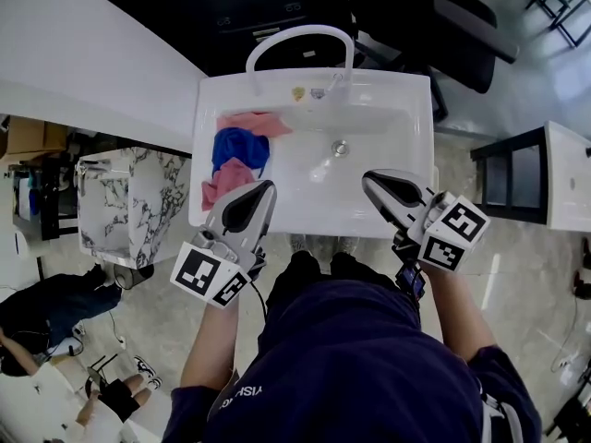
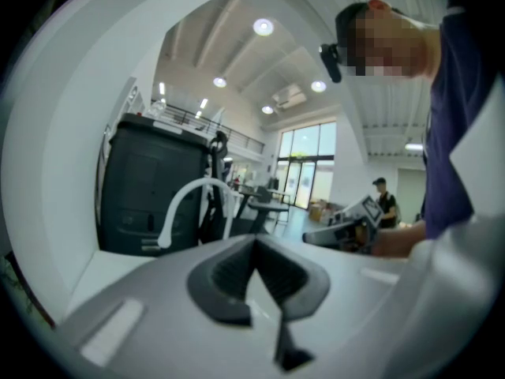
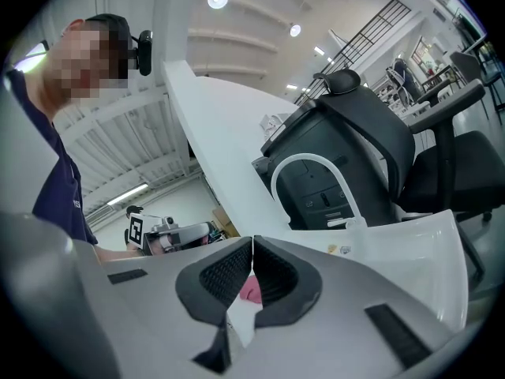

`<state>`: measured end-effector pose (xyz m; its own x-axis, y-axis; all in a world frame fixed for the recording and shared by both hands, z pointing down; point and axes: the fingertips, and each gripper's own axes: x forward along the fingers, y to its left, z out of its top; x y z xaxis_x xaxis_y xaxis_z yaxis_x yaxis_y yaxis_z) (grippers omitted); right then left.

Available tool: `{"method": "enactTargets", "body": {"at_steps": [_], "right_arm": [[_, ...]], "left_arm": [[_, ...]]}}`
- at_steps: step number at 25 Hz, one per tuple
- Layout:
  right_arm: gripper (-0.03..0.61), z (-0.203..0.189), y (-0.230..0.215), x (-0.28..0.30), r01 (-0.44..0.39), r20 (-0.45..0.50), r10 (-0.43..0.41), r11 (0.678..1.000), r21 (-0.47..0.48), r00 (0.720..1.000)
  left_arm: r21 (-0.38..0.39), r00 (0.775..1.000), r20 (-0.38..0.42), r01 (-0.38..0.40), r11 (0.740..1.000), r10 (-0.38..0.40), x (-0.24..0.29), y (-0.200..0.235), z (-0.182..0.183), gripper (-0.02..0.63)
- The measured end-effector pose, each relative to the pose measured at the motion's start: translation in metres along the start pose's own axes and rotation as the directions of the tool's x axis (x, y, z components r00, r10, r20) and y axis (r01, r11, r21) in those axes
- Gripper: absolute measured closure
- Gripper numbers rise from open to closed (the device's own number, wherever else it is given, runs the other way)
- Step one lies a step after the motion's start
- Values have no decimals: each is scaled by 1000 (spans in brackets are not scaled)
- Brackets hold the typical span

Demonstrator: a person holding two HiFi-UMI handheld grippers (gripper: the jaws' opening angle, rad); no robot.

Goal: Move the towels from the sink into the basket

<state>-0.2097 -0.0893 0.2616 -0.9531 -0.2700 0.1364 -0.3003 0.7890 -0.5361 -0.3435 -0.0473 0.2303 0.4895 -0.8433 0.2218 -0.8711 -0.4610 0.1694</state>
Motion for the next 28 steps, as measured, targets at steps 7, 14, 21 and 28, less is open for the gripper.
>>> {"method": "enactTargets", "body": {"at_steps": [7, 14, 21, 28], "right_arm": [[569, 0, 1, 17, 27, -6, -27, 999, -21, 1000], [569, -4, 15, 49, 47, -28, -47, 999, -22, 998], [569, -18, 24, 98, 59, -66, -60, 998, -17, 996], [569, -42, 30, 153, 46, -138, -47, 999, -11, 989]], "left_arm": [[-18, 1000, 7, 27, 999, -27, -1, 16, -7, 612], [-45, 999, 18, 50, 998, -49, -15, 44, -12, 612], [-39, 998, -25, 55, 998, -56, -38, 81, -31, 612], [-46, 997, -57, 43, 998, -46, -62, 118, -48, 612]]}}
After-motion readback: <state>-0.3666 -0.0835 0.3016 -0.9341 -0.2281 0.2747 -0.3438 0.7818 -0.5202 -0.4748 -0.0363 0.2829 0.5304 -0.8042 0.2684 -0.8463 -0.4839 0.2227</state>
